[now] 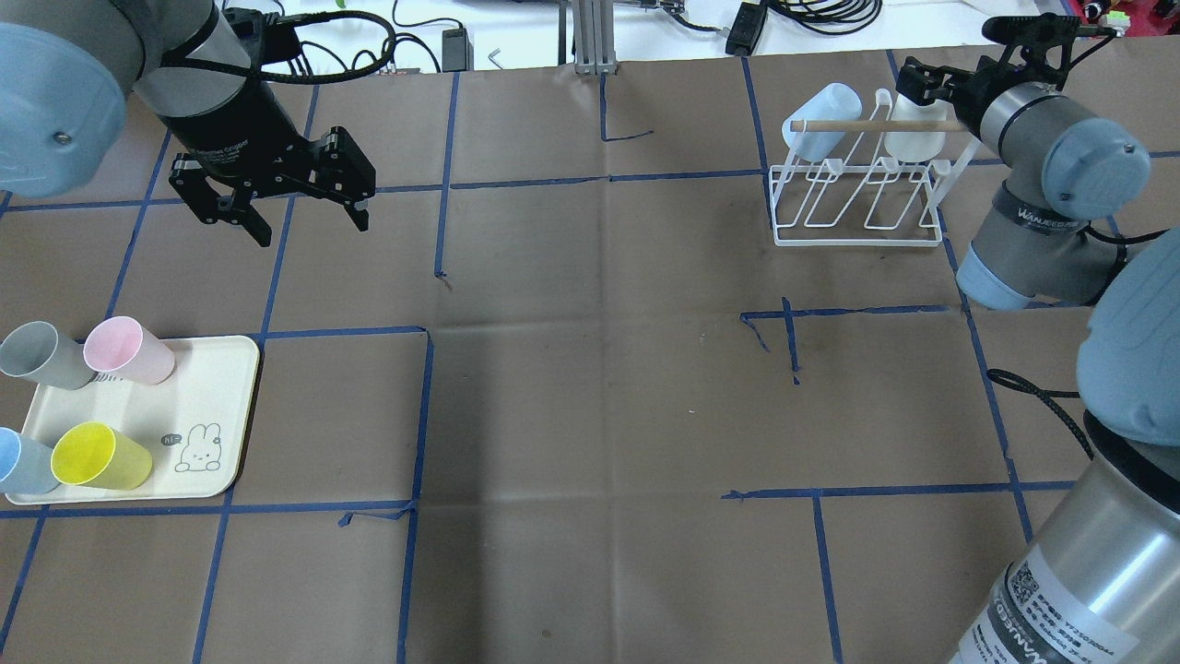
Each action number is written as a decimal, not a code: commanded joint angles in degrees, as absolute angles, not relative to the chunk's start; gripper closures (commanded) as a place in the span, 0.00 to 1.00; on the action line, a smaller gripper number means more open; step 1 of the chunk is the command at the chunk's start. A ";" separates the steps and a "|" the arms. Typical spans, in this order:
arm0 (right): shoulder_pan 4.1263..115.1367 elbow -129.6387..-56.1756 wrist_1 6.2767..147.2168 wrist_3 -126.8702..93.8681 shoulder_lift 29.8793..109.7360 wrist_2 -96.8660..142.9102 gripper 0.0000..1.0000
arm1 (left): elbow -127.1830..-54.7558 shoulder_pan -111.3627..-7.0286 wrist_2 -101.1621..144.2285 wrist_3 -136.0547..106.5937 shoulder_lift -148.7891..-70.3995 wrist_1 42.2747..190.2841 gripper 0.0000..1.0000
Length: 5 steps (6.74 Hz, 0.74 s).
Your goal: Transfer IKEA cup to right arm and place on rack
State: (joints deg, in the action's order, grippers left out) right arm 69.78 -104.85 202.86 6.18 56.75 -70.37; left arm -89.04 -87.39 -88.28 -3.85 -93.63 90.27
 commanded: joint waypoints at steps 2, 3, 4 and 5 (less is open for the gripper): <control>70.22 -104.50 192.40 6.07 65.18 -70.23 0.00 | -89.12 -89.47 -88.42 -5.53 -93.87 87.28 0.00; 70.66 -104.41 181.86 5.98 70.26 -70.22 0.00 | -89.38 -89.47 -88.50 -5.19 -93.69 87.28 0.00; 72.58 -104.33 170.10 5.98 74.66 -70.57 0.00 | -89.30 -89.47 -90.68 -4.84 -93.78 86.93 0.00; 73.64 -104.33 157.10 5.98 78.36 -70.75 0.00 | -89.38 -89.47 -92.18 -4.83 -94.30 85.36 0.00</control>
State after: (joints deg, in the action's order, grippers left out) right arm 72.24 -104.37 171.45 5.99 73.68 -70.52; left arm -89.31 -89.44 -90.45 -4.94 -93.90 86.64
